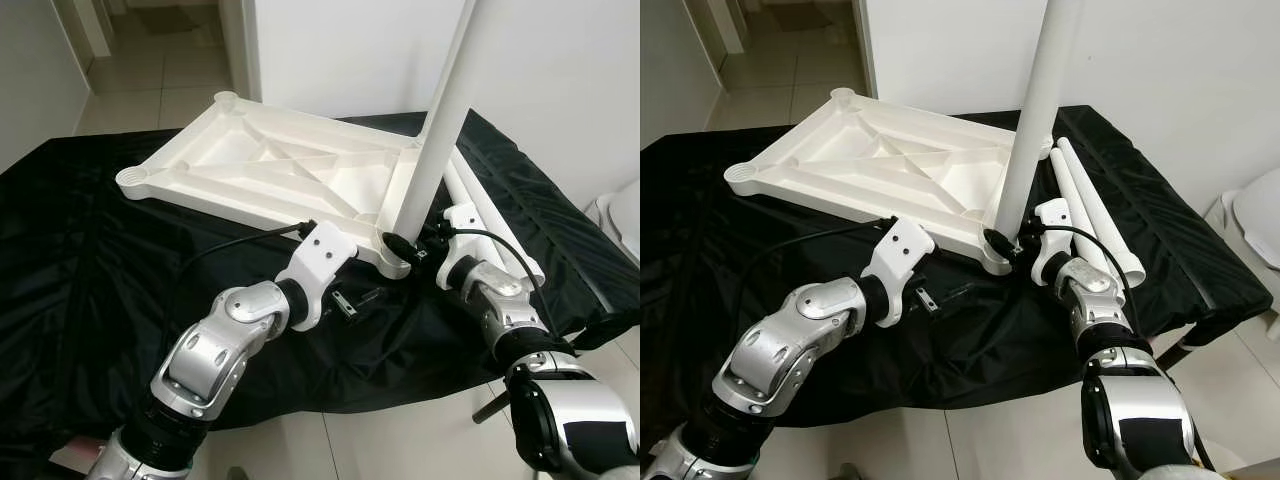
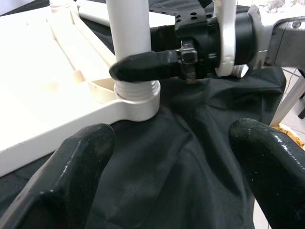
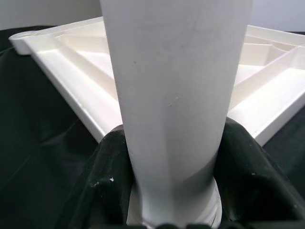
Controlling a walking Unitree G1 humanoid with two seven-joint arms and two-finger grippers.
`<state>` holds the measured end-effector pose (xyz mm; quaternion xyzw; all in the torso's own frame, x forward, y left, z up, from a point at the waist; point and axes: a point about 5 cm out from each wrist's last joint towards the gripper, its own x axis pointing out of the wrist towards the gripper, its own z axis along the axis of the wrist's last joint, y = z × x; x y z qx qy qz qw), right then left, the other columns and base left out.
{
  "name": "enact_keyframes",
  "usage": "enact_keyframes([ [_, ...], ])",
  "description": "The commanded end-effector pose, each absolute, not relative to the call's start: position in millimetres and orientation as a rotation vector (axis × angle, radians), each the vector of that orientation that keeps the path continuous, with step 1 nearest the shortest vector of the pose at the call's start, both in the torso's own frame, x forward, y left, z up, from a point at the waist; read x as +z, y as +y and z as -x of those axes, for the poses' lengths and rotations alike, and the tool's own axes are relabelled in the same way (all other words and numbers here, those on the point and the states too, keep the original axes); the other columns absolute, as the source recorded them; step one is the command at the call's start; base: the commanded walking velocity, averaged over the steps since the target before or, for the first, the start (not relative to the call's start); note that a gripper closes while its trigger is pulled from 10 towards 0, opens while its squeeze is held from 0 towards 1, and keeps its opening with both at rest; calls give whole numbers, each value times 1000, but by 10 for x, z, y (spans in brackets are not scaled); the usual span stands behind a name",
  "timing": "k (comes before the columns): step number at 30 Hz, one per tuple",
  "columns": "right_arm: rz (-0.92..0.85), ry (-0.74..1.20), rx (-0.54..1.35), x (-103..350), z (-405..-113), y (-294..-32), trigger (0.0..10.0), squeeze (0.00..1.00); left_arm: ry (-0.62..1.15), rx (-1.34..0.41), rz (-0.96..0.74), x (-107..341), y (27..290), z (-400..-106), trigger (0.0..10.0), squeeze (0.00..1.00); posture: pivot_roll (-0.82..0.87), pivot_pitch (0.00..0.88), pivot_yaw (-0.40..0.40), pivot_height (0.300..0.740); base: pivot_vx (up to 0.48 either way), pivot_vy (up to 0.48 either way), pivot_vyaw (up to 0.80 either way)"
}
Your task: Building children table
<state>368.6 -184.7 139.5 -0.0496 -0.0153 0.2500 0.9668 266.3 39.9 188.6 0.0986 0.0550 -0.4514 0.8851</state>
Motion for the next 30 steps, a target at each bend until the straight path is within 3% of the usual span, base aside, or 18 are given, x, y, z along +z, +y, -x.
enact_keyframes([
  [1, 79, -25, 422, 1346, -3675, -1894, 0, 0, 116, -961, -206, 1876, 376, -2638, 10000, 0, -61, 2, -4, 740, 0, 0, 0],
  [4, 74, -19, 358, 1325, -3680, -1879, 0, 0, 118, -963, -206, 1872, 375, -2633, 10000, 0, -63, 5, -3, 740, 0, 0, 0],
  [5, 10, 1, 176, 1251, -3659, -1833, 0, 0, 122, -966, -206, 1863, 375, -2614, 10000, 0, -63, 13, -3, 740, 0, 0, 0],
  [15, -2, -35, 39, 1234, -3578, -1672, 0, 0, 128, -970, -204, 1852, 377, -2598, 10000, 0, -65, 18, -1, 740, 0, 0, 0],
  [22, -39, -50, -139, 1226, -3436, -1319, 0, 0, 130, -975, -202, 1847, 368, -2589, 10000, 0, -66, 19, -3, 740, 0, 0, 0],
  [30, -35, -58, -143, 1271, -3380, -1179, 0, 0, 129, -971, -203, 1853, 374, -2598, 10000, 0, -63, 22, -4, 740, 0, 0, 0],
])
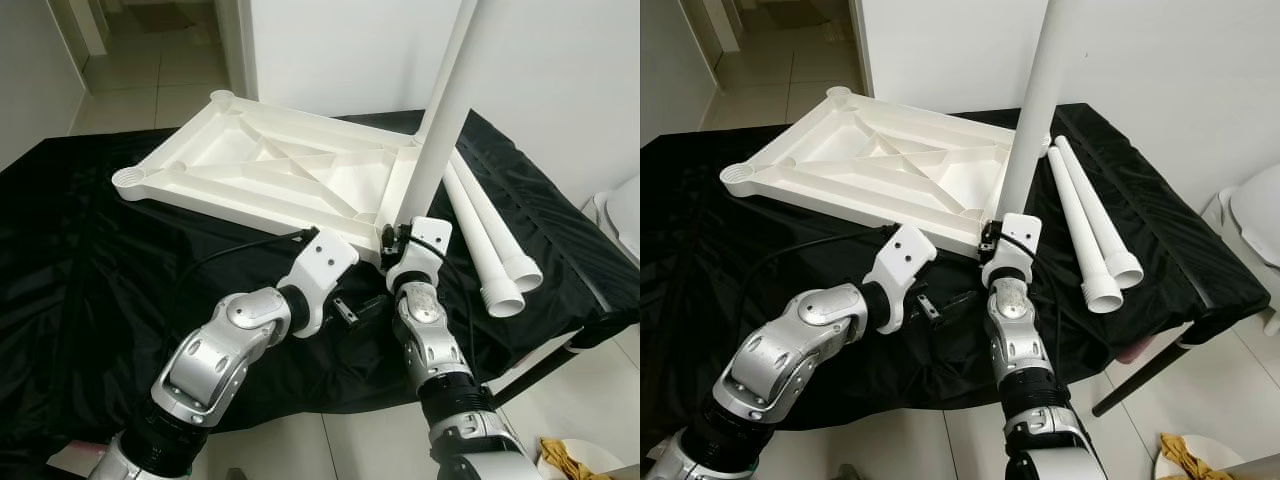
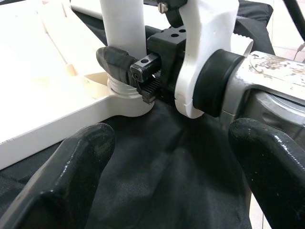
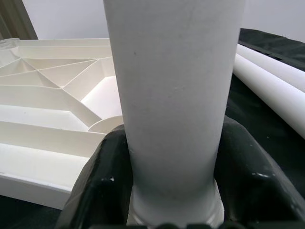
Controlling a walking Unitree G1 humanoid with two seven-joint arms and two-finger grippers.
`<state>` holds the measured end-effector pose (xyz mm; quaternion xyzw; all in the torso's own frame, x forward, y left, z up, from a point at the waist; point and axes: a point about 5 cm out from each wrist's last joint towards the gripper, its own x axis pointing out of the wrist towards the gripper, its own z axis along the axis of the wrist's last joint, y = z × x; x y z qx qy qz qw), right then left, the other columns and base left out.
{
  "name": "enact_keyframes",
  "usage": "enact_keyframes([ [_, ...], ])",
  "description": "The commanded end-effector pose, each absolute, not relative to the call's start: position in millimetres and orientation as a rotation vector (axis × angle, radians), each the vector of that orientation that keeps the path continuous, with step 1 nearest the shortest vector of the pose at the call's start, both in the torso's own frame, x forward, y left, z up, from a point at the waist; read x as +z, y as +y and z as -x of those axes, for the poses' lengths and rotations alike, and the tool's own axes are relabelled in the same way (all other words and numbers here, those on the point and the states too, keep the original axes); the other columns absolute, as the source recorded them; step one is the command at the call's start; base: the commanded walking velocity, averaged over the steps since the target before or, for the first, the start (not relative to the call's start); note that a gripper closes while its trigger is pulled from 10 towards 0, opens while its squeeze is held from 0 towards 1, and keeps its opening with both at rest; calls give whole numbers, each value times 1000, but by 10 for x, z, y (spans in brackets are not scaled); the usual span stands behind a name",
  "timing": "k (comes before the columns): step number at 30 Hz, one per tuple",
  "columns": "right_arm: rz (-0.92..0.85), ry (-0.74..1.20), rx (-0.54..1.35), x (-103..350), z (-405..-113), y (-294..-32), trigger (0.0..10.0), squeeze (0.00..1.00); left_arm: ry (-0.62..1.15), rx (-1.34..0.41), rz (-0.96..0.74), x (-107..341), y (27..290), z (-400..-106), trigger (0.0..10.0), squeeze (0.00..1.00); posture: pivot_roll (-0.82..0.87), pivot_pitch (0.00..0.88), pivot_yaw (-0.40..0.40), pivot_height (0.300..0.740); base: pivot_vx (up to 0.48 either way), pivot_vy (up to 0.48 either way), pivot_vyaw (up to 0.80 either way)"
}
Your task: Building children table
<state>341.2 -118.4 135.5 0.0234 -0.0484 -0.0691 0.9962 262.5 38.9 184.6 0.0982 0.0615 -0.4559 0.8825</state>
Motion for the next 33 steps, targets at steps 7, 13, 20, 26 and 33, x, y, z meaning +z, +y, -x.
enact_keyframes([
  [7, -42, -51, -148, 1286, -3371, -1232, 10000, 498, 128, -962, -201, 1863, 389, -2610, 10000, 0, -65, 30, 1, 740, 0, 0, 0],
  [13, -54, -71, -124, 1319, -3368, -1287, 10000, 1000, 127, -959, -201, 1869, 396, -2617, 10000, 0, -68, 35, 4, 740, 0, 0, 0],
  [20, -65, -97, -27, 1393, -3412, -1428, 10000, 1000, 123, -954, -199, 1881, 397, -2634, 10000, 0, -67, 33, 4, 740, 0, 0, 0],
  [26, -34, -108, 195, 1486, -3493, -1525, 10000, 0, 120, -950, -201, 1894, 403, -2649, 10000, 0, -65, 29, 6, 740, 0, 0, 0],
  [33, 71, -37, 447, 1473, -3573, -1704, 10000, 0, 118, -950, -204, 1899, 407, -2661, 10000, 0, -65, 28, 11, 740, 0, 0, 0],
])
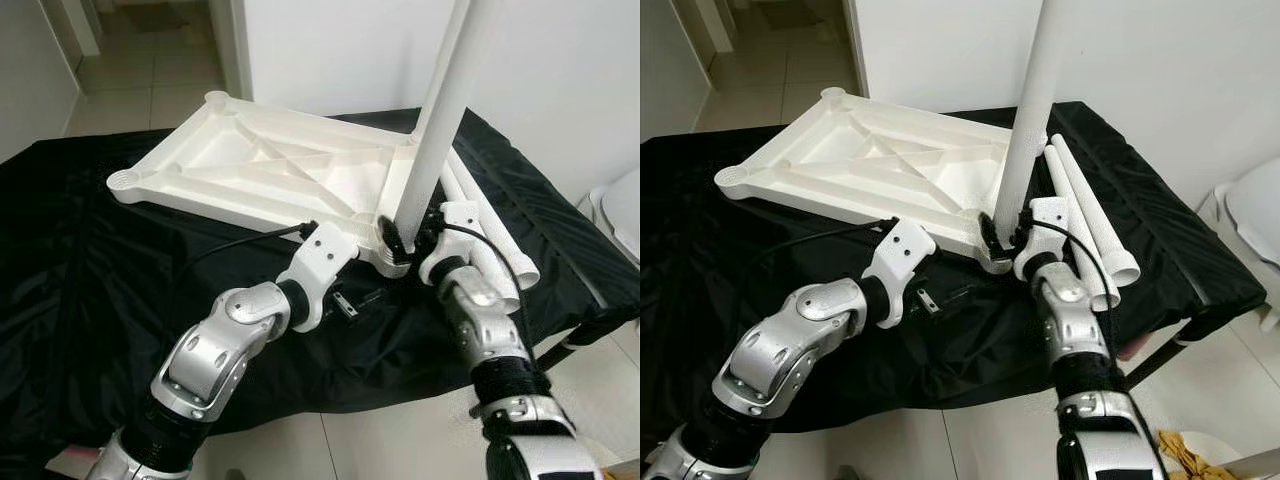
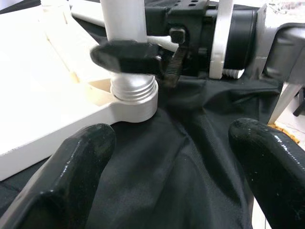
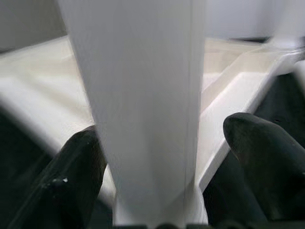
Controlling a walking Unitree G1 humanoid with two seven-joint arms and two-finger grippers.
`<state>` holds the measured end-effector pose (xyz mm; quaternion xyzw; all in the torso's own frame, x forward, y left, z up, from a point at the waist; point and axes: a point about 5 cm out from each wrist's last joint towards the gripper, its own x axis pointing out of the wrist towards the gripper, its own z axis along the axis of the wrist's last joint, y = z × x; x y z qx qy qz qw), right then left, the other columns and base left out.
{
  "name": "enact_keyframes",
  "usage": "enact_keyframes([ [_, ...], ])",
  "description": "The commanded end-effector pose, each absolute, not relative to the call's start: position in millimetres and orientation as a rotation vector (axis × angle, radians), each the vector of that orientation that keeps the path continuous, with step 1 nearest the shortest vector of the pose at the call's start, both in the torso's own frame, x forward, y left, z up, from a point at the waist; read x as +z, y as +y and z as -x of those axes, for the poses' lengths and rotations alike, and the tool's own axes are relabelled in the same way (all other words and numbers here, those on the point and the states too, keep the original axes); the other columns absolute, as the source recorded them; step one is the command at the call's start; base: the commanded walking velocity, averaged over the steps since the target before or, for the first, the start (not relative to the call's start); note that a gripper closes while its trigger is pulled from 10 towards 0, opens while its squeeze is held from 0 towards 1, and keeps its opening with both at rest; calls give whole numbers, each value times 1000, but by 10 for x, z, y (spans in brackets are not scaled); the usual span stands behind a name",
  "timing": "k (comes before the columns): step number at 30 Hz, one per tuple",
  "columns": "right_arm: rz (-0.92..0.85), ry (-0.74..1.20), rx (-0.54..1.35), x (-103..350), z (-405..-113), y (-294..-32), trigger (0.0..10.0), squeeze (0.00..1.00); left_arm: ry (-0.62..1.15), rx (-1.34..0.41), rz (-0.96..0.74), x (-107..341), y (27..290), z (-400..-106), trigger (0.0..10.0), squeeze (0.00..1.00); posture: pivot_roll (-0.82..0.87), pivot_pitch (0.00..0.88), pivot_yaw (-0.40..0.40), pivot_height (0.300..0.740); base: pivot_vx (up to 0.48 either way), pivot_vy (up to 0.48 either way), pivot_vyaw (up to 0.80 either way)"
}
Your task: Building children table
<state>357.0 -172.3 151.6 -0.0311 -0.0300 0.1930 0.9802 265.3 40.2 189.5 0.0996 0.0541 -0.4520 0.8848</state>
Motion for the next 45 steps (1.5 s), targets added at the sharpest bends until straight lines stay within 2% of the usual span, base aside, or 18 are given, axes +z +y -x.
enact_keyframes([
  [1, 70, -18, 484, 1456, -3579, -1721, 10000, 0, 118, -950, -204, 1902, 406, -2664, 10000, 0, -62, 27, 11, 740, 0, 0, 0],
  [7, 102, 27, 607, 1432, -3599, -1774, 10000, 0, 114, -946, -205, 1911, 415, -2668, 10000, 0, -56, 26, 12, 740, 0, 0, 0],
  [22, 192, 47, 676, 1537, -3728, -1781, 10000, 0, 114, -943, -208, 1922, 422, -2663, 10000, 0, -47, 28, 17, 740, 0, 0, 0],
  [23, 206, 57, 686, 1524, -3732, -1776, 4980, 0, 114, -943, -207, 1922, 421, -2661, 10000, 0, -45, 28, 16, 740, 0, 0, 0],
  [24, 212, 63, 696, 1514, -3734, -1776, 3176, 0, 114, -943, -207, 1922, 421, -2659, 10000, 0, -45, 28, 16, 740, 0, 0, 0],
  [26, 212, 63, 696, 1514, -3734, -1776, 3176, 0, 114, -943, -207, 1922, 421, -2659, 10000, 0, -45, 28, 16, 740, 0, 0, 0],
  [27, 217, 87, 707, 1481, -3731, -1778, 0, 0, 116, -943, -206, 1919, 420, -2652, 10000, 0, -44, 29, 16, 740, 0, 0, 0],
  [40, 174, 108, 688, 1426, -3723, -1813, 0, 0, 117, -946, -204, 1911, 409, -2641, 10000, 0, -45, 29, 7, 740, 0, 0, 0],
  [45, 142, 145, 473, 1331, -3756, -1908, 0, 0, 117, -945, -201, 1904, 399, -2635, 10000, 0, -49, 23, -2, 740, 0, 0, 0],
])
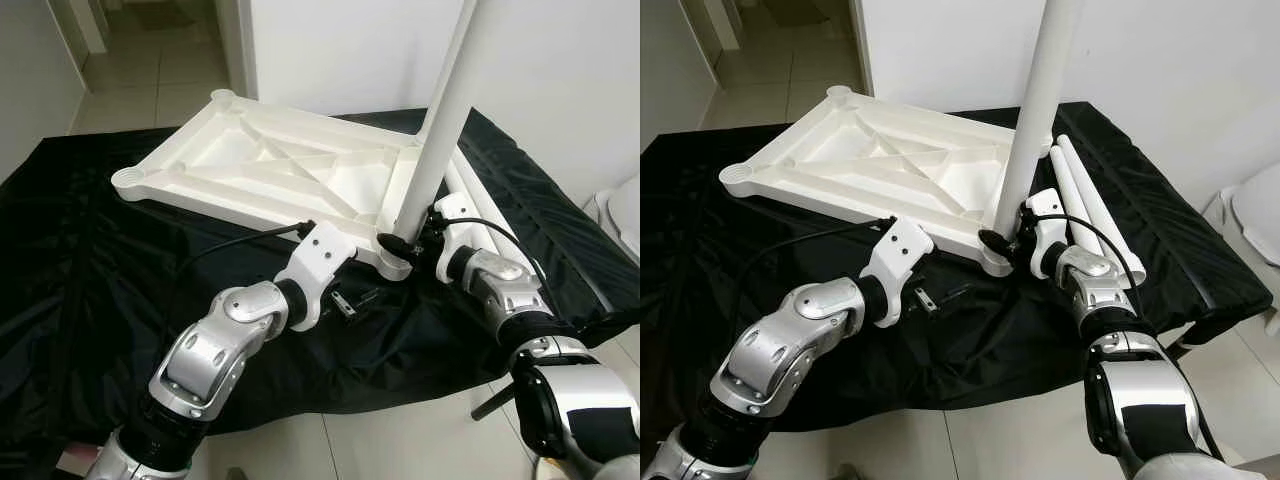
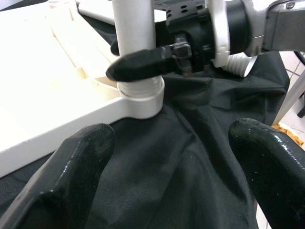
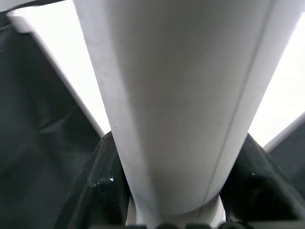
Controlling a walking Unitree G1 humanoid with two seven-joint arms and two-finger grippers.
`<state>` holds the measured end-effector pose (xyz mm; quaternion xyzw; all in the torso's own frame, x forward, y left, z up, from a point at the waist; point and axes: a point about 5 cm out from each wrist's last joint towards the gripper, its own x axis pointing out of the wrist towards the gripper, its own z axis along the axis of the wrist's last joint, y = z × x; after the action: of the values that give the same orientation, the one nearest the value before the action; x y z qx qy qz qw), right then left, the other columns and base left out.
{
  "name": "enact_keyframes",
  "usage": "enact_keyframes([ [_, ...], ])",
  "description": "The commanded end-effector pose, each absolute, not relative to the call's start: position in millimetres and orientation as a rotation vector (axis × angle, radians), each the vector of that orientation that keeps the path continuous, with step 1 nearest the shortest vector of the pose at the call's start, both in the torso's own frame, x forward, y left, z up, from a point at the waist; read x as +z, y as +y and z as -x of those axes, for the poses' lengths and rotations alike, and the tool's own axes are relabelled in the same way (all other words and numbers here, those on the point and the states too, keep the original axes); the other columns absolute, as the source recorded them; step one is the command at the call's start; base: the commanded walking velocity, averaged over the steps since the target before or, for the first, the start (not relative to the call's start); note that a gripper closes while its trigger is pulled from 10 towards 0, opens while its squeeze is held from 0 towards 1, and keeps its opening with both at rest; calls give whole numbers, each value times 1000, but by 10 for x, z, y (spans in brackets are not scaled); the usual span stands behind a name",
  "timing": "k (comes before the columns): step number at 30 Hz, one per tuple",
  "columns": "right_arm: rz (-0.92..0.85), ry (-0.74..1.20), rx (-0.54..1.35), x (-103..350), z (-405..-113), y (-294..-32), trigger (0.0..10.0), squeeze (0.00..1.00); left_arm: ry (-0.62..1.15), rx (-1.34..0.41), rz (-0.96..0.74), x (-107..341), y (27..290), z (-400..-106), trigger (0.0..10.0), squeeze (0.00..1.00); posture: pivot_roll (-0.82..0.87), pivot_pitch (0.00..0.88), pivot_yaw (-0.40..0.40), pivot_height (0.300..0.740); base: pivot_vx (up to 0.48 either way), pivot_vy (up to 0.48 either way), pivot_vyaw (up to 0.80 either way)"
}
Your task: Building children table
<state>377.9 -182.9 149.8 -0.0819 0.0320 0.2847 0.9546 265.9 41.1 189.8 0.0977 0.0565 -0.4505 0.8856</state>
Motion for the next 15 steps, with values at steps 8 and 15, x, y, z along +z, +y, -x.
enact_keyframes([
  [8, 42, 119, 311, 1270, -3749, -1883, 0, 0, 116, -950, -199, 1902, 390, -2632, 10000, 0, -49, 19, -6, 740, 0, 0, 0],
  [15, -7, 84, 154, 1271, -3747, -1853, 0, 0, 118, -953, -202, 1895, 389, -2627, 10000, 0, -49, 15, -7, 740, 0, 0, 0],
])
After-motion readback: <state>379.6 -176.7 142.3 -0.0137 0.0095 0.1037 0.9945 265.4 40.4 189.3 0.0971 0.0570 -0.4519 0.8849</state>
